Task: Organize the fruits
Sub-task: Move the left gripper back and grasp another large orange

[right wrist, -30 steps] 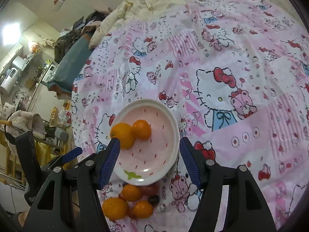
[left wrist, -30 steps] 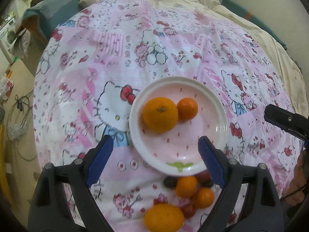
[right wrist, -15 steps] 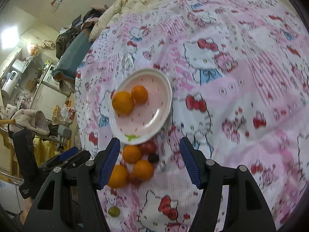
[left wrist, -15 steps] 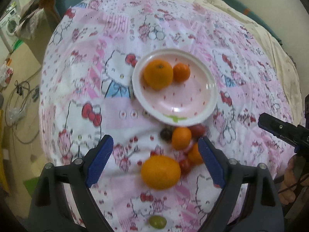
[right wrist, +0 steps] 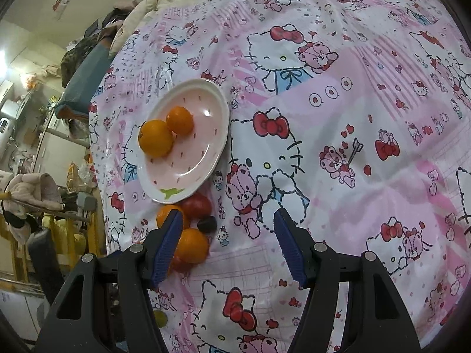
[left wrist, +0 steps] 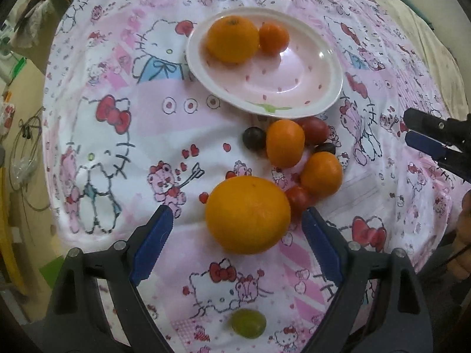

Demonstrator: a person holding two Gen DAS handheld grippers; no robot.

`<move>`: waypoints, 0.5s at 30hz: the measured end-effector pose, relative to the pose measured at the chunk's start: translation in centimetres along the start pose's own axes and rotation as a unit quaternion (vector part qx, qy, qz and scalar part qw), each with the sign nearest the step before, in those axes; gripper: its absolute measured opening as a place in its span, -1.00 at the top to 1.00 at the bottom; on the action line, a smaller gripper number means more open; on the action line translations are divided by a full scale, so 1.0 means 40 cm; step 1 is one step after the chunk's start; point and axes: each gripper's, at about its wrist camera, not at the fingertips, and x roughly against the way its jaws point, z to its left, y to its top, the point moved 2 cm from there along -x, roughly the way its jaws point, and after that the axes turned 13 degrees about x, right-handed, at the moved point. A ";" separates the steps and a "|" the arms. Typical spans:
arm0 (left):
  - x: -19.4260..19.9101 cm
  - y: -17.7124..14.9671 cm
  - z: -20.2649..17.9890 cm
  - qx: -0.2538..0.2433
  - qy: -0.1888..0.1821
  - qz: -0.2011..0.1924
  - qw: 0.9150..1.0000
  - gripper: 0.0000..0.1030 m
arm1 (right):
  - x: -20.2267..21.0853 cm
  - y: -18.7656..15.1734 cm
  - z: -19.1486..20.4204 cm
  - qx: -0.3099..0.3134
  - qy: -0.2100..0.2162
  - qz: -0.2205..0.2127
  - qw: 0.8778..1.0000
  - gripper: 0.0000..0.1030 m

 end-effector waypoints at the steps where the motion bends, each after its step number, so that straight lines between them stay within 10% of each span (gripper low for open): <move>1: -0.009 0.001 -0.004 -0.004 -0.005 0.007 1.000 -0.68 | -0.002 0.002 0.001 0.001 0.000 0.000 1.000 -0.29; 15: -0.032 0.012 -0.022 0.002 -0.009 0.037 0.999 -0.11 | -0.094 -0.020 0.056 0.013 0.046 0.053 0.997 -0.29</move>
